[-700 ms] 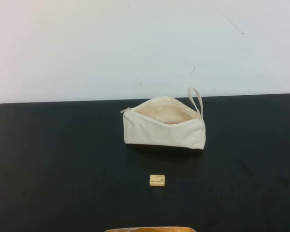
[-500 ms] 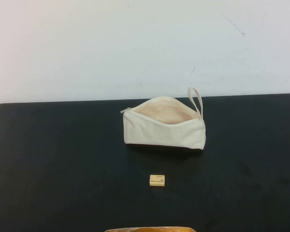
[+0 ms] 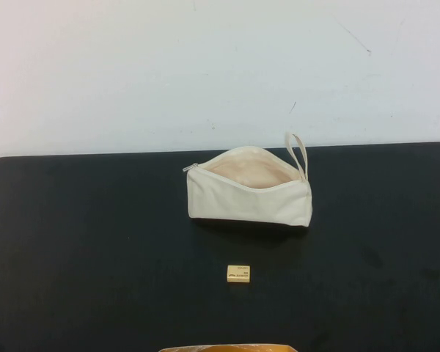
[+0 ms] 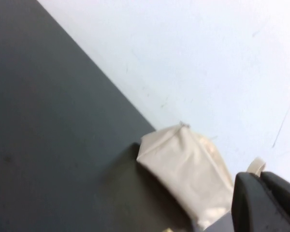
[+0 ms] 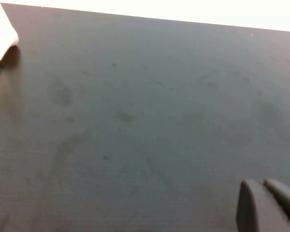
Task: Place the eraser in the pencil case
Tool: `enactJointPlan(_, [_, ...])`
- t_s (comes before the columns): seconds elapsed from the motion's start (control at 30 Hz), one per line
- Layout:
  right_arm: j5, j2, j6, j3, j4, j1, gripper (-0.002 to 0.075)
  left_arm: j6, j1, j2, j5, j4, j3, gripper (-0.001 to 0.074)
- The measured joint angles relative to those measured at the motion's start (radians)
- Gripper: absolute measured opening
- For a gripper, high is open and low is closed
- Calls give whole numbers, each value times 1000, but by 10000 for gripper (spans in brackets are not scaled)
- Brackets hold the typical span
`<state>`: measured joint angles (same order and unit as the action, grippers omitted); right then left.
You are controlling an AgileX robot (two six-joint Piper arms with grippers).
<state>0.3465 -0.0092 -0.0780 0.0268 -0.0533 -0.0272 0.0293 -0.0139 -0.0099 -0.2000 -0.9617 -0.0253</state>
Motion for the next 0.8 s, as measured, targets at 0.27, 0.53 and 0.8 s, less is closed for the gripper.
enactJointPlan(0.27, [0,0,0,0,0,0,-1,-35,0,0,86,-36,0,-1])
enactJointPlan(0.53, [0,0,0,0,0,0,-1,-339,0,61,2,-20,131,-1])
enactJointPlan(0.8, [0,0,0,0,0,0,-1,-490,0,579,-366,333,611,-1])
